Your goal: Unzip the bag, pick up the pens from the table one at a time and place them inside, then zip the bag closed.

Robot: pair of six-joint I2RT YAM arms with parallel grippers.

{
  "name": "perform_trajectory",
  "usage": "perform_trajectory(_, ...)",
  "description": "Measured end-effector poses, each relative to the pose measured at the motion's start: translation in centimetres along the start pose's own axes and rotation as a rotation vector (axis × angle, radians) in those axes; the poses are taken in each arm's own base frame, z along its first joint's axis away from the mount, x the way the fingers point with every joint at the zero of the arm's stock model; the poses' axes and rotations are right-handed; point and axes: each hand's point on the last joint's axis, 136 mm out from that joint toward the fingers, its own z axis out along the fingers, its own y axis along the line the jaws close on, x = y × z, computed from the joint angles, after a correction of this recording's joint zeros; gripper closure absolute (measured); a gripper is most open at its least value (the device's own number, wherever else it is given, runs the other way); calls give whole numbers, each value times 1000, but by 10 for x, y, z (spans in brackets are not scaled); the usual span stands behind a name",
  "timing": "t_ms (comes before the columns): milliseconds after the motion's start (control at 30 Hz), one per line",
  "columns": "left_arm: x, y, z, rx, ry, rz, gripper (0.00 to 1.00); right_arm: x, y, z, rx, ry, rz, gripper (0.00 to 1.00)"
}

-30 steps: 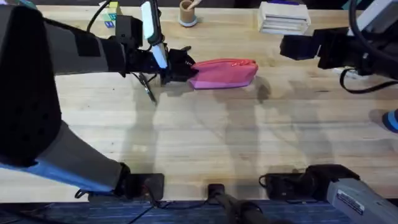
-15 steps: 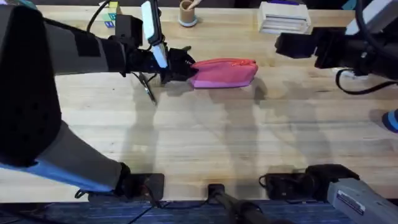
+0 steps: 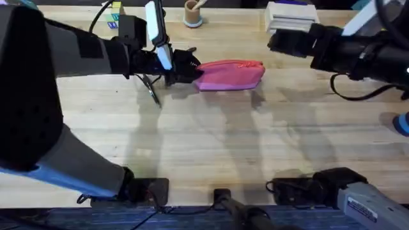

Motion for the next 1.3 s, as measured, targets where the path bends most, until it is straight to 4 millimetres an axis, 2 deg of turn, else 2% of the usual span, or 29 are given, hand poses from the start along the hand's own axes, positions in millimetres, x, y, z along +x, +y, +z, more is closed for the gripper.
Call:
perform_trajectory(300, 0, 0, 0, 0, 0, 0, 958, 6, -1, 0, 4, 25, 312, 4)
perform_trajectory(567, 0, 0, 0, 0, 0, 0, 958, 7, 0, 0, 6, 30, 520, 4)
perform_trajectory(767, 0, 0, 0, 0, 0, 0, 958, 9, -1, 2, 13, 40, 577, 4)
perform_trajectory(1300, 0, 0, 0, 0, 0, 1, 959, 27, -5, 23, 31, 147, 626, 4)
